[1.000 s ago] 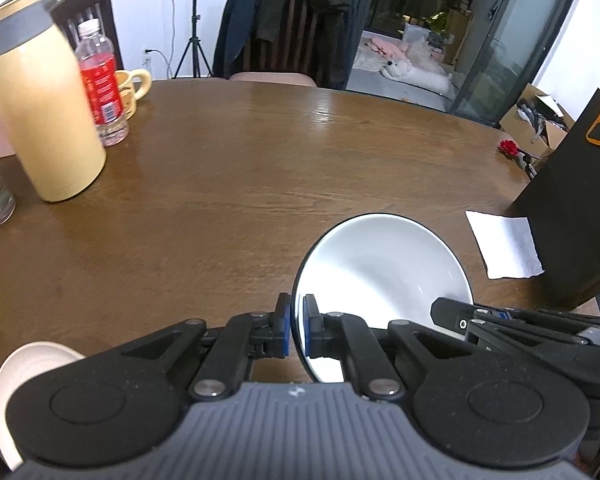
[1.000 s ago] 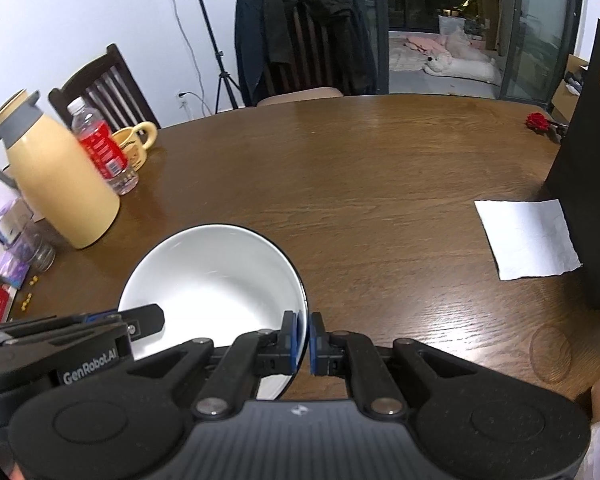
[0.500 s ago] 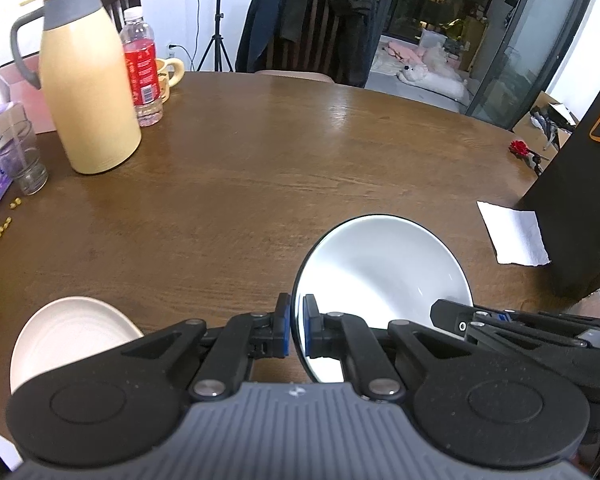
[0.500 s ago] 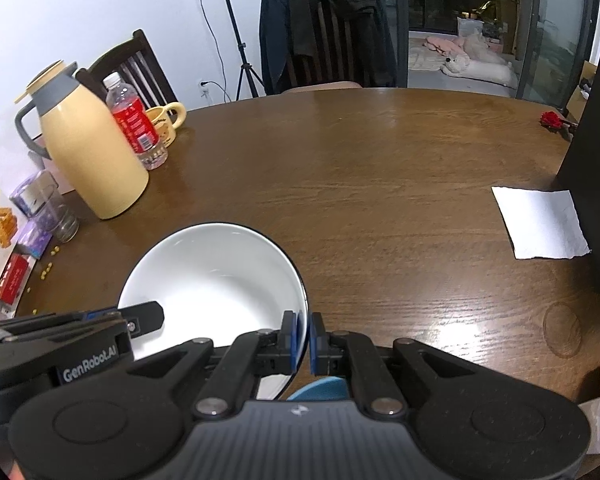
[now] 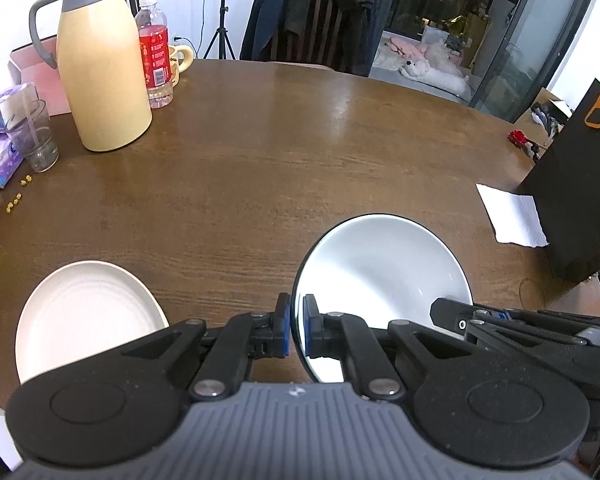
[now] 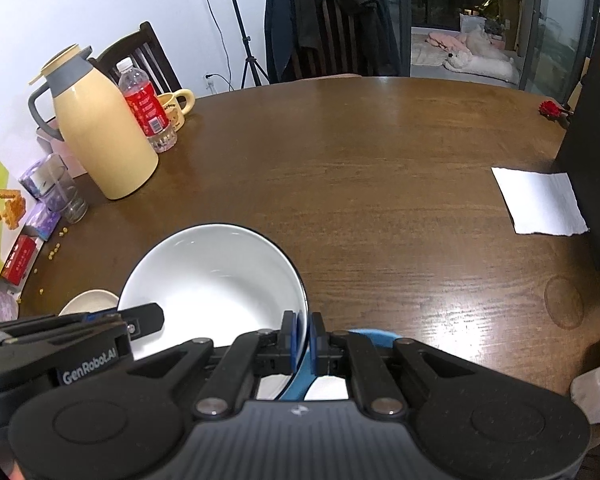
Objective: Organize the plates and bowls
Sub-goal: 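Carry the white bowl over the blue bowl with both grippers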
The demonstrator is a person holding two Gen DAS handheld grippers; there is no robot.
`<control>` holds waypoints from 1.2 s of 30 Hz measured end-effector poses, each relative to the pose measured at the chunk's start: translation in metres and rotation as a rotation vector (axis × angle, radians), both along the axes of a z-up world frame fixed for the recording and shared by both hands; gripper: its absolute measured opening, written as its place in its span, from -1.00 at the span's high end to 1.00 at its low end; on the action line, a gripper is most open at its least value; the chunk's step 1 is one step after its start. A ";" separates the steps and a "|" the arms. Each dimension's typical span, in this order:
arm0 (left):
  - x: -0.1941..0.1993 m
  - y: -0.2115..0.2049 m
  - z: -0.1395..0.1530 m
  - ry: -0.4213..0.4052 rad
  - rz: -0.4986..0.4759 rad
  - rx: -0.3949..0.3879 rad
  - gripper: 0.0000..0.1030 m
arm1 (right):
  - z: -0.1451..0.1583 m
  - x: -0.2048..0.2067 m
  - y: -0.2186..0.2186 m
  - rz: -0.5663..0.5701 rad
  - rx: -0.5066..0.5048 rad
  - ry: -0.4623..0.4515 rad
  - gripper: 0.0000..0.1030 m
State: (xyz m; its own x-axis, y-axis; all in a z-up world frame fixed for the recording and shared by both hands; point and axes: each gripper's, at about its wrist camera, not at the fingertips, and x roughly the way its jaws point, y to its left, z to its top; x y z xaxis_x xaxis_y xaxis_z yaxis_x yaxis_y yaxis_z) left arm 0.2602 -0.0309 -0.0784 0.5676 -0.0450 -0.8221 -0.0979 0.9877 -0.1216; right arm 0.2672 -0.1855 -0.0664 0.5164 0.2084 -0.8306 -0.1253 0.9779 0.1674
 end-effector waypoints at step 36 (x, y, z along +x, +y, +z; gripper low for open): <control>-0.012 -0.034 -0.031 0.060 -0.098 -0.039 0.88 | -0.024 -0.031 -0.037 -0.102 -0.027 0.054 0.88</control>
State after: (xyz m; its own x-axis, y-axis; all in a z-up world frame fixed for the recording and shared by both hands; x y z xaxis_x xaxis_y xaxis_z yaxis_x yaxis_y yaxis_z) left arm 0.2481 -0.0647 -0.1097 0.5091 -0.1309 -0.8507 -0.0092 0.9875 -0.1574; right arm 0.2363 -0.2221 -0.0901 0.4884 0.1336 -0.8623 -0.0161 0.9894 0.1442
